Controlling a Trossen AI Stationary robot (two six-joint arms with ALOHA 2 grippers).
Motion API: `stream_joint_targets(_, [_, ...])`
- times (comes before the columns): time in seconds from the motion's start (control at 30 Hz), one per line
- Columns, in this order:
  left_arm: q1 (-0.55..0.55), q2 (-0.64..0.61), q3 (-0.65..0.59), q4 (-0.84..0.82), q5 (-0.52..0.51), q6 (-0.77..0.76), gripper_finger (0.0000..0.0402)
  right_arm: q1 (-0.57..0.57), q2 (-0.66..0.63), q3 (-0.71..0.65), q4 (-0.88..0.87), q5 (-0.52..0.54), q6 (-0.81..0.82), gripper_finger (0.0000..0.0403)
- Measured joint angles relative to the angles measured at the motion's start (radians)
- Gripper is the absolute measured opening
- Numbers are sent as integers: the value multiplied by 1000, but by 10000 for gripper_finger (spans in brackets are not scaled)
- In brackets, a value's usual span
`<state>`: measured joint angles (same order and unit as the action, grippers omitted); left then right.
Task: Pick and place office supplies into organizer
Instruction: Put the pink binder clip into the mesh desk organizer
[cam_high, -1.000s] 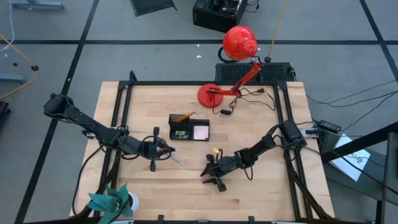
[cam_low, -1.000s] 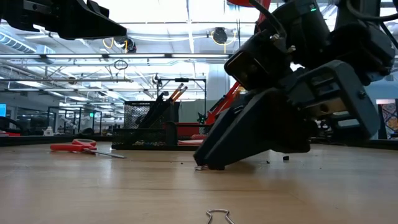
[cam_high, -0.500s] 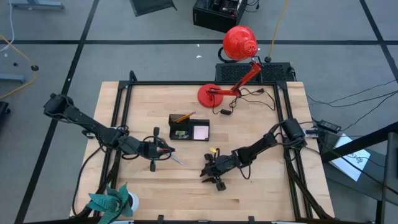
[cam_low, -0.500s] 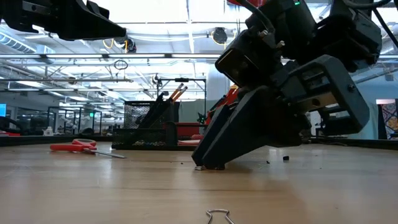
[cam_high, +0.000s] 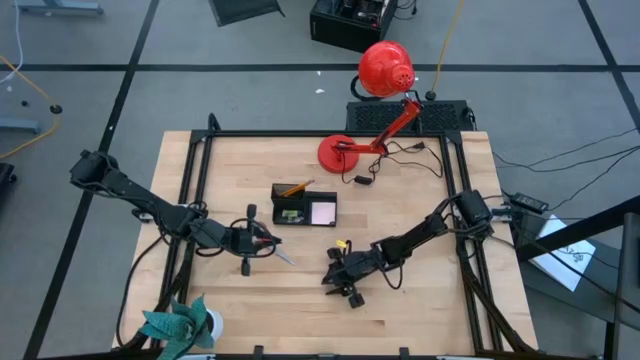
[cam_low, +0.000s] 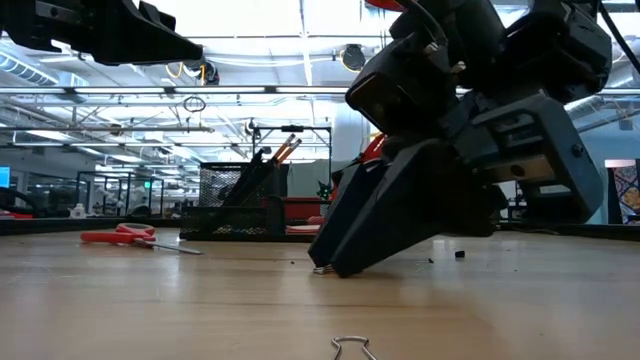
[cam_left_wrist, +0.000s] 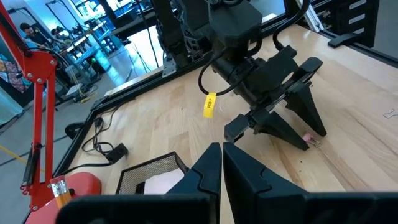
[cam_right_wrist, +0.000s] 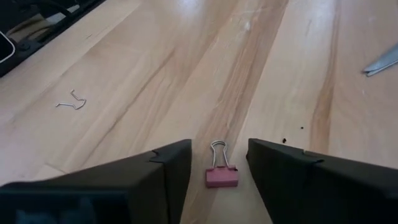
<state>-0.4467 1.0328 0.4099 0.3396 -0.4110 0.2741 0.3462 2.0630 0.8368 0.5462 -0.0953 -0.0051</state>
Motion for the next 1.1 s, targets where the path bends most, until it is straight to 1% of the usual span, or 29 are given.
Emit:
stream_joint_targets(0.17, [0, 0, 0, -9, 0, -2, 24, 10, -56, -1, -105, 59, 4, 181])
stream_joint_targets(0.3, [0, 0, 0, -8, 0, -3, 24, 22, -82, -1, -135, 94, 18, 195])
stream_joint_targets(0.47, [0, 0, 0, -8, 0, -3, 24, 26, -69, -1, -79, 97, 21, 191])
stream_joint_targets(0.73, [0, 0, 0, 3, 0, -5, 24, 26, -65, -1, -36, 98, 4, 186])
stream_joint_targets(0.87, [0, 0, 0, 3, 0, -5, 24, 24, -65, -1, -30, 118, -4, 185])
stream_joint_targets(1.03, [0, 0, 0, 2, 0, -5, 24, 23, -53, -1, 26, 113, -7, 185])
stream_joint_targets(1.1, [0, 0, 0, 2, 0, -5, 24, 23, -39, -2, 55, 92, -9, 185])
